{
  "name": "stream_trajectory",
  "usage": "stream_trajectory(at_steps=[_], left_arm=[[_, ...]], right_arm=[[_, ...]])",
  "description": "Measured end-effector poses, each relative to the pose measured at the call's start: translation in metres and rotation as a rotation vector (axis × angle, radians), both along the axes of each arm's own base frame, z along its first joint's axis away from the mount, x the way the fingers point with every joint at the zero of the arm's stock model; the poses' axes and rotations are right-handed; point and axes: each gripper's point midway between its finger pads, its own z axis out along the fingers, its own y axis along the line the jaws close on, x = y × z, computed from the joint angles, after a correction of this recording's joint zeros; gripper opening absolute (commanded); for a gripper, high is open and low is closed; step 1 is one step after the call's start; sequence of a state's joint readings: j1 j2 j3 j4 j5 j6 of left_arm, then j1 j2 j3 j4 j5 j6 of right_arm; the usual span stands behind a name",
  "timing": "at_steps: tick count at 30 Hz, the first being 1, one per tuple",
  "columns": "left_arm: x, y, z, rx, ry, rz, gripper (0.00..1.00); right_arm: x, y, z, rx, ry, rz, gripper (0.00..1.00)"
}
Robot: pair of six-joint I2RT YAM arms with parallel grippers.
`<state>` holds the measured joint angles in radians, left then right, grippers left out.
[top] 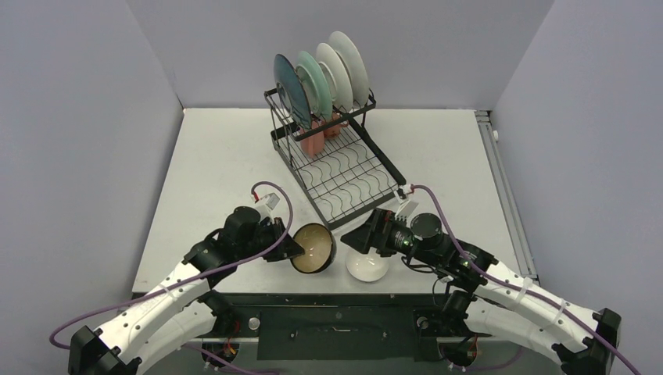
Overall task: Load the mixed dishes into the dish rack
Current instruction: Pick up the bowl from the center of the board.
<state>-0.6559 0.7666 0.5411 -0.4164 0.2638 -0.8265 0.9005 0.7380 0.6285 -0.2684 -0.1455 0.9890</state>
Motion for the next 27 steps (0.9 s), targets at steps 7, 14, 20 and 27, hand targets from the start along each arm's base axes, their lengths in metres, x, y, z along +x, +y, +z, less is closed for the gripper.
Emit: stream_trajectory(at_steps=[7, 14, 20, 27], left_arm=[[0.000, 0.002, -0.004, -0.007, 0.006, 0.001, 0.00], [0.001, 0.003, -0.004, -0.005, -0.001, -0.005, 0.00], [0.001, 0.004, -0.001, -0.007, -0.017, -0.009, 0.00], [0.001, 0.005, 0.008, -0.027, -0.051, -0.009, 0.00]], right_arm=[[-0.015, 0.031, 0.013, 0.068, -0.027, 0.083, 1.00], [-0.018, 0.046, 0.003, 0.062, 0.011, 0.082, 1.00], [-0.014, 0.050, 0.014, 0.124, 0.035, 0.045, 1.00], [-0.012, 0.055, 0.021, 0.184, 0.085, 0.011, 0.98]])
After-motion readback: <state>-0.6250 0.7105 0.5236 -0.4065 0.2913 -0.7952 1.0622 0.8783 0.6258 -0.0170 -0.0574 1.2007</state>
